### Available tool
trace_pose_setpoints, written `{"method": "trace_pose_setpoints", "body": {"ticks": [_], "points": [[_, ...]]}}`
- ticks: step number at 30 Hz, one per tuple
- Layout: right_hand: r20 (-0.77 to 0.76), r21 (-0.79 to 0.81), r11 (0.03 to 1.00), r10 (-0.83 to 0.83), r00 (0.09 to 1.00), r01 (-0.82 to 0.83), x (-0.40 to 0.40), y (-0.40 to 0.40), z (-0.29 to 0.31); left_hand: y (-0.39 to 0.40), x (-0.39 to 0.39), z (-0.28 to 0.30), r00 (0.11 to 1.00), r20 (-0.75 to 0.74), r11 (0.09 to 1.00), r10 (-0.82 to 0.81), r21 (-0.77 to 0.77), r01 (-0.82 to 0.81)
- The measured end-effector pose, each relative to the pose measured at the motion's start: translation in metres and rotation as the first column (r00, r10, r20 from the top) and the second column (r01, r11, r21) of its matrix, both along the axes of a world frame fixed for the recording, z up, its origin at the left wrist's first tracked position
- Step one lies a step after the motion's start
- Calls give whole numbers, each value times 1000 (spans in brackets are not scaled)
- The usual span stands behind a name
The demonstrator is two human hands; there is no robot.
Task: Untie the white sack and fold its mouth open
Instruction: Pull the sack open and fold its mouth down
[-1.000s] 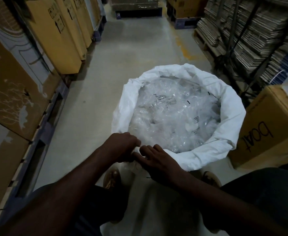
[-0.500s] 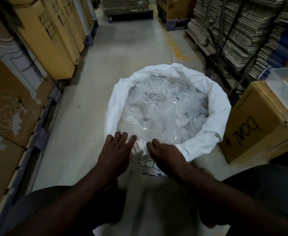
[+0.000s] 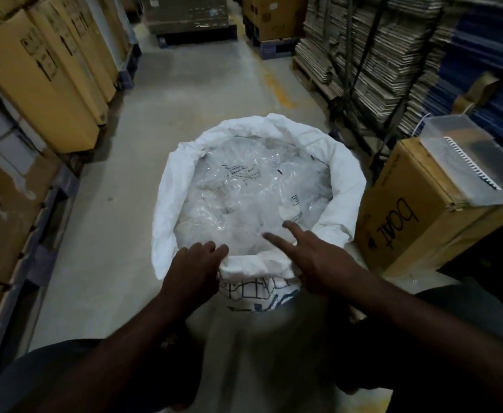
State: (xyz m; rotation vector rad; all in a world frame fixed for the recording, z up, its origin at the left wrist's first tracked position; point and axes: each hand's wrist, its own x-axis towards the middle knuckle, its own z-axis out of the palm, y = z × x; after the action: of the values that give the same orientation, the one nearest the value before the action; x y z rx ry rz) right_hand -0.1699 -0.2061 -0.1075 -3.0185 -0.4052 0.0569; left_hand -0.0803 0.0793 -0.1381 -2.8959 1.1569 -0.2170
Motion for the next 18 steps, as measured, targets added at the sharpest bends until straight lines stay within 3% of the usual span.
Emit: {"method": "trace_pose_setpoints", "body": {"ticks": [3, 5, 13, 15, 18], "points": [[-95, -42, 996, -80, 992, 76, 13, -34, 3, 1, -3, -14, 994, -27, 992, -105, 66, 106], [-156, -70, 994, -96, 983, 86, 14, -36, 8, -2, -9, -19, 980, -123, 980, -154, 108, 167], [70, -141, 986, -80, 994, 89, 5, -28, -8, -102, -33, 10, 845, -533, 995, -42, -98, -13], [63, -90, 992, -79, 995, 84, 0, -32, -8, -123, -37, 6, 857, -514, 989, -37, -144, -43], [-104, 58, 996, -59, 993, 65, -5, -45, 3, -137, -47, -7, 934, -358, 980, 5, -184, -76]]}}
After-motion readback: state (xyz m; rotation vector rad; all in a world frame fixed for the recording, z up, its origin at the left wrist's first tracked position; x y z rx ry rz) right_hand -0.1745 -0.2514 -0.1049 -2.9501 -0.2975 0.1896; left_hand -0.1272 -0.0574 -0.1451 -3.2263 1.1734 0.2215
